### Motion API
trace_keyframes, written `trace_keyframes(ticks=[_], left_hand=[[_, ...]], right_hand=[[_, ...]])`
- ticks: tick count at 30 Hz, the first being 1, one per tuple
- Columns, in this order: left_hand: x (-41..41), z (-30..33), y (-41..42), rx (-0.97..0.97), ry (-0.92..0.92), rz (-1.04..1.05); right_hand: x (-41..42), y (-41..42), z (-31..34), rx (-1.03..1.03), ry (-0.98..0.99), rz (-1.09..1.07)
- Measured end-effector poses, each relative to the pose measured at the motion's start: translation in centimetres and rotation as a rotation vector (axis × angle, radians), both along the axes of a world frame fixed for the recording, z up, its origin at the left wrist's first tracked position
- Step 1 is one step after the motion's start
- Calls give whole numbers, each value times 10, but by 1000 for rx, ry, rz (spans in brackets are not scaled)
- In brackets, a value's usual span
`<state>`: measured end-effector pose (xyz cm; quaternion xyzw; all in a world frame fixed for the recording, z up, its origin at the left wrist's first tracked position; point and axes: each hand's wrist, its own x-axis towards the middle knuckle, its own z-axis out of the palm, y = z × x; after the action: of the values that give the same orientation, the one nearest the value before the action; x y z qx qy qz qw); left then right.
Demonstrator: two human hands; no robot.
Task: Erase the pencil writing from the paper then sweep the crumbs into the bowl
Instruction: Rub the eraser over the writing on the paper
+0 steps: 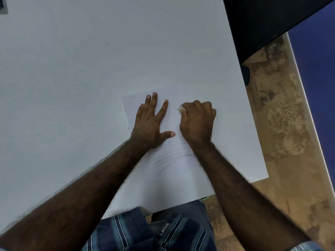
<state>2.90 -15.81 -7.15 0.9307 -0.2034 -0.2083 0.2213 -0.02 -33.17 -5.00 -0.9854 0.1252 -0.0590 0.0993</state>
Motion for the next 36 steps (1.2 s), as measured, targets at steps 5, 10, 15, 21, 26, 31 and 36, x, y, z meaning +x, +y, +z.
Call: trace_keyframes(ticks=[5,10,15,21,26,31,36], left_hand=[[-2,0,-1,-23,-3,16],[0,1,-1,-20,-4,14],[1,1,-2,10,15,9],[0,3,-1,-6,6,11],[0,0,0,-1,4,3],[1,2,-2,8,23,3],[1,2,-1,-1,9,14]], right_hand=[[-24,20,6,76,37,125],[-15,13,0,7,-5,200],[19,8,-4,-19,-42,64],[-40,19,7,39,54,140],[15,12,-3,2,-41,72],[35,9,-5,-20,-24,74],[-33,9,4,36,8,107]])
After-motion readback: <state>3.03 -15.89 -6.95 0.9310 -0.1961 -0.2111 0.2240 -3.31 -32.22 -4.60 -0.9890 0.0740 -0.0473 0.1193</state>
